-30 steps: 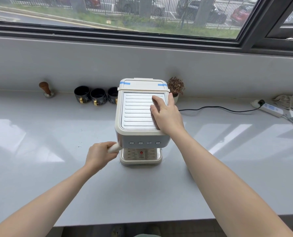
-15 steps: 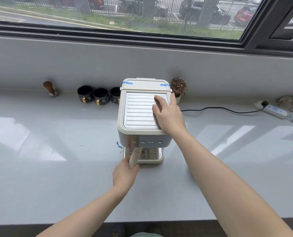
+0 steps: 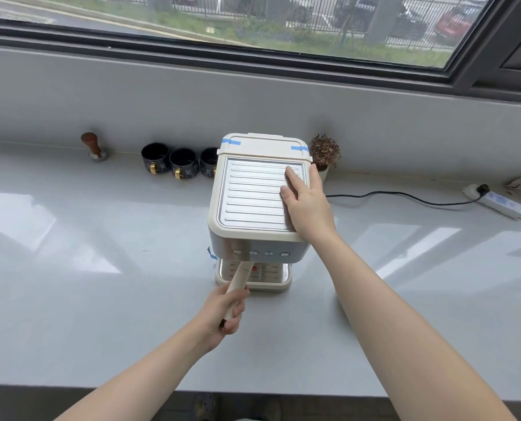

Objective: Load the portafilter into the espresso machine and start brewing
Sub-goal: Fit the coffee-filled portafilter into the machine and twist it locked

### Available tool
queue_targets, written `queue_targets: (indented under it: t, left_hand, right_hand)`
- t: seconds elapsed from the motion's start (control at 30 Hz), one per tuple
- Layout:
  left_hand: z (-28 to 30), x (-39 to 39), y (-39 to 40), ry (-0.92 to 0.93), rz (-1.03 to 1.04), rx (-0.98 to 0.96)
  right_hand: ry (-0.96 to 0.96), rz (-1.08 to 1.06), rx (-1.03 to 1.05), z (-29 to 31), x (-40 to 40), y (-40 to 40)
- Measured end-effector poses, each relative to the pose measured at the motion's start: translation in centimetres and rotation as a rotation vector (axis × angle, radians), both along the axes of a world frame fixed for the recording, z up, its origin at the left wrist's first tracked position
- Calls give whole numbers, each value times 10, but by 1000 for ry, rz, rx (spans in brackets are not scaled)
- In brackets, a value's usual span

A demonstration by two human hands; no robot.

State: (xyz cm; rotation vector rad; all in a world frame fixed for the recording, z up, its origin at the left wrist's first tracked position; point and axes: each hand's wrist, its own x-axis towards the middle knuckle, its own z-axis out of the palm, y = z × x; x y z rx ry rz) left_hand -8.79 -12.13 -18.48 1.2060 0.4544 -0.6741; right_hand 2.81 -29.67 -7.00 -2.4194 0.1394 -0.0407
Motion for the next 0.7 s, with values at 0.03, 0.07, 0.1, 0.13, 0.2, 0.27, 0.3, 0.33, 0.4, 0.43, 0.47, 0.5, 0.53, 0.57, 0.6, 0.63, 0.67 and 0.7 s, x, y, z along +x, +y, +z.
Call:
queue_targets:
  t: [0.03, 0.07, 0.1, 0.13, 0.2, 0.27, 0.3, 0.33, 0.4, 0.43, 0.47, 0.5, 0.53, 0.57, 0.6, 0.63, 0.67, 0.7]
  left_hand:
    - [-1, -2, -7, 8, 36, 9]
    - [-2, -5, -16, 16, 77, 16]
    - [-3, -8, -25, 21, 123, 28]
    - [-4, -11, -35, 22, 170, 49]
    - [-4, -15, -51, 8, 242, 116]
    - [-3, -16, -60, -19, 267, 197]
    - [-2, -16, -62, -32, 266, 233]
    - [-1, -17, -62, -41, 263, 262]
    - [2, -17, -62, -50, 262, 292]
    - [3, -18, -62, -53, 262, 299]
    - [4, -18, -62, -55, 260, 306]
    - [4, -17, -62, -58, 256, 314]
    - [4, -17, -62, -61, 252, 322]
    - [4, -16, -63, -62, 250, 332]
    - [4, -17, -64, -63, 247, 345]
    - [5, -17, -64, -61, 243, 358]
    - [5, -17, -64, -59, 239, 368]
    - [5, -17, -64, -60, 235, 378]
  right_hand:
    - [3, -2, 1, -1, 0, 0]
    - [2, -3, 0, -1, 0, 1]
    - [-1, -3, -2, -1, 0, 1]
    - [-5, -3, -4, -1, 0, 1]
    - [-7, -4, -11, -2, -1, 0]
    - [-1, -5, -21, -3, 0, -1]
    - [3, -4, -27, -4, 0, -2]
    - [6, -2, -31, -4, -1, -2]
    - [8, 0, -25, -3, -1, -2]
    - [7, -1, -21, -3, -1, -2]
    - [5, -2, -21, -3, -2, -1]
    - [3, -4, -25, -3, -2, -1]
    - [1, -6, -31, -3, -3, -2]
    - [1, -6, -36, -3, -2, -2]
    - [4, -8, -39, -3, -2, -2]
    - [8, -10, -39, -3, -2, -2]
    - [9, -12, -41, -3, -3, -2]
    - [10, -10, -46, -4, -2, -2]
